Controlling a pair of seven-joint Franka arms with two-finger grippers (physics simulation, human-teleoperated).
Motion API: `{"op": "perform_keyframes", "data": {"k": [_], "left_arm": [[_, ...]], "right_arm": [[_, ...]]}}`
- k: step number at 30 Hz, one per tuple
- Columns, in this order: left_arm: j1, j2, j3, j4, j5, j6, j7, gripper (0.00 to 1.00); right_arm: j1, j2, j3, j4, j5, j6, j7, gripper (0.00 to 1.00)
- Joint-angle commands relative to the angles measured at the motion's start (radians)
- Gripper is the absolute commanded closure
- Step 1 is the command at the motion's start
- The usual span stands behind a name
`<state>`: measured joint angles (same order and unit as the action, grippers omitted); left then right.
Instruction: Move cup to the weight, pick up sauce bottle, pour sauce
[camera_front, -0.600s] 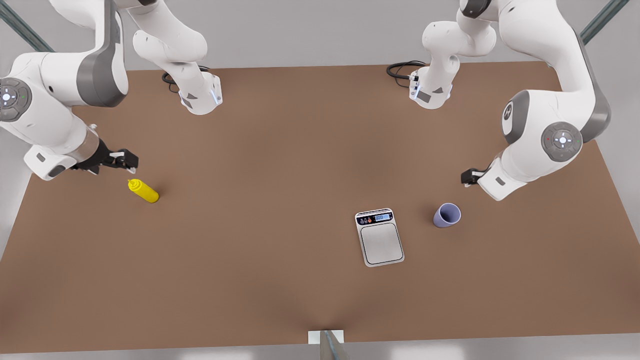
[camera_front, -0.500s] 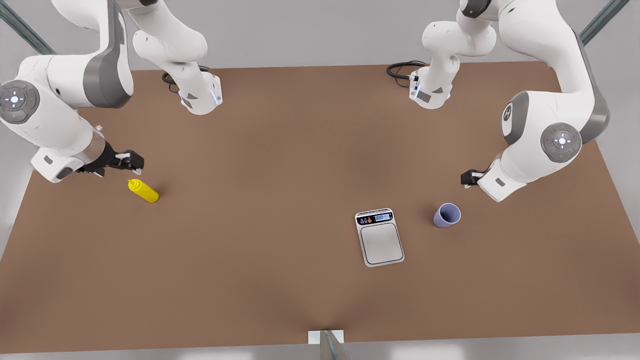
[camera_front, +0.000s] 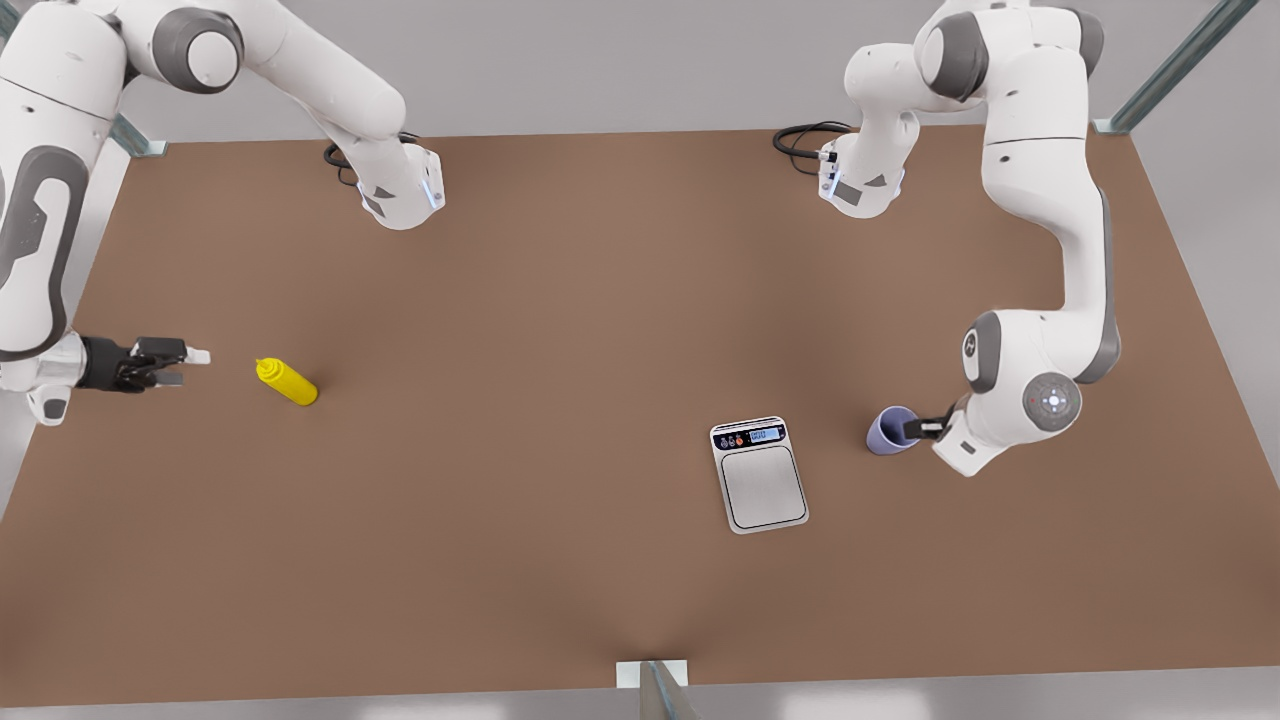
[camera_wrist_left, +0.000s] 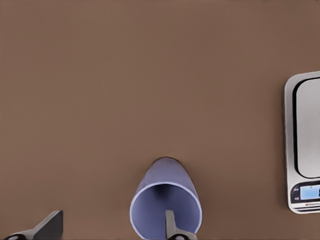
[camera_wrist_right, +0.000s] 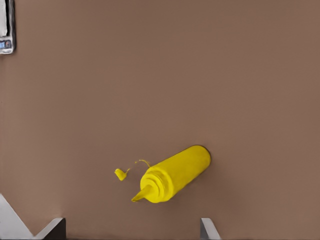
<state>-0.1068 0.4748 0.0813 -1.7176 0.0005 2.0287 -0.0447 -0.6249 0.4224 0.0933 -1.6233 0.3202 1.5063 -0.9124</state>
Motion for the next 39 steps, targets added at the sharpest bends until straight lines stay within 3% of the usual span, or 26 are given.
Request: {"op": "perform_keyframes", "data": {"k": [1,5,7,14,15,16,17,18,19,25,28,31,34,39], "left_arm": [[0.007,0.001,0.0,-0.014,-0.005,0.097,-0.007,0.0],[0.006,-0.035,-0.002,-0.114,-0.004,0.097,-0.007,0.0],[0.004,-0.033,-0.002,-0.126,-0.005,0.094,-0.007,0.0],[0.002,0.062,-0.017,-0.128,-0.004,0.122,-0.007,0.0],[0.002,0.064,-0.017,-0.126,-0.004,0.122,-0.007,0.11],[0.004,0.062,-0.018,-0.126,-0.004,0.12,-0.007,0.41],[0.004,0.061,-0.023,-0.126,-0.004,0.12,-0.009,0.63],[0.007,0.058,-0.025,-0.125,-0.004,0.12,-0.01,0.76],[0.01,0.048,-0.026,-0.125,-0.005,0.119,-0.01,0.79],[0.021,0.033,-0.048,-0.125,-0.082,0.116,-0.006,0.79],[-0.008,-0.038,-0.048,-0.119,-0.08,0.105,-0.012,0.79],[-0.066,0.048,-0.094,0.187,-0.031,-0.097,-0.188,0.79],[-0.228,0.179,-0.092,0.371,-0.019,-0.102,-0.425,0.79],[-0.26,0.266,-0.14,0.475,-0.025,-0.099,-0.498,0.79]], "right_arm": [[-0.027,0.03,-0.004,-0.004,0.059,0.031,-1.324,0.0],[-0.05,0.095,-0.04,-0.021,0.062,0.057,-1.422,0.0],[-0.075,0.124,-0.04,-0.032,0.151,0.101,-1.678,0.0],[-0.073,0.21,-0.024,-0.046,0.327,0.092,-2.045,0.0],[-0.078,0.21,-0.024,-0.05,0.33,0.086,-2.048,0.0],[-0.082,0.21,-0.026,-0.05,0.361,0.086,-2.074,0.0],[-0.094,0.211,-0.026,-0.053,0.362,0.078,-2.093,0.0],[-0.098,0.211,-0.026,-0.066,0.361,0.069,-2.096,0.0],[-0.121,0.21,-0.029,-0.096,0.358,0.063,-2.096,0.0],[-0.164,0.207,-0.043,-0.221,0.35,0.055,-2.191,0.0],[-0.164,0.21,-0.049,-0.262,0.349,0.066,-2.191,0.0],[-0.164,0.213,-0.049,-0.259,0.349,0.068,-2.191,0.0],[-0.164,0.237,-0.049,-0.25,0.356,0.069,-2.191,0.0],[-0.162,0.253,-0.049,-0.234,0.367,0.069,-2.188,0.0]]}}
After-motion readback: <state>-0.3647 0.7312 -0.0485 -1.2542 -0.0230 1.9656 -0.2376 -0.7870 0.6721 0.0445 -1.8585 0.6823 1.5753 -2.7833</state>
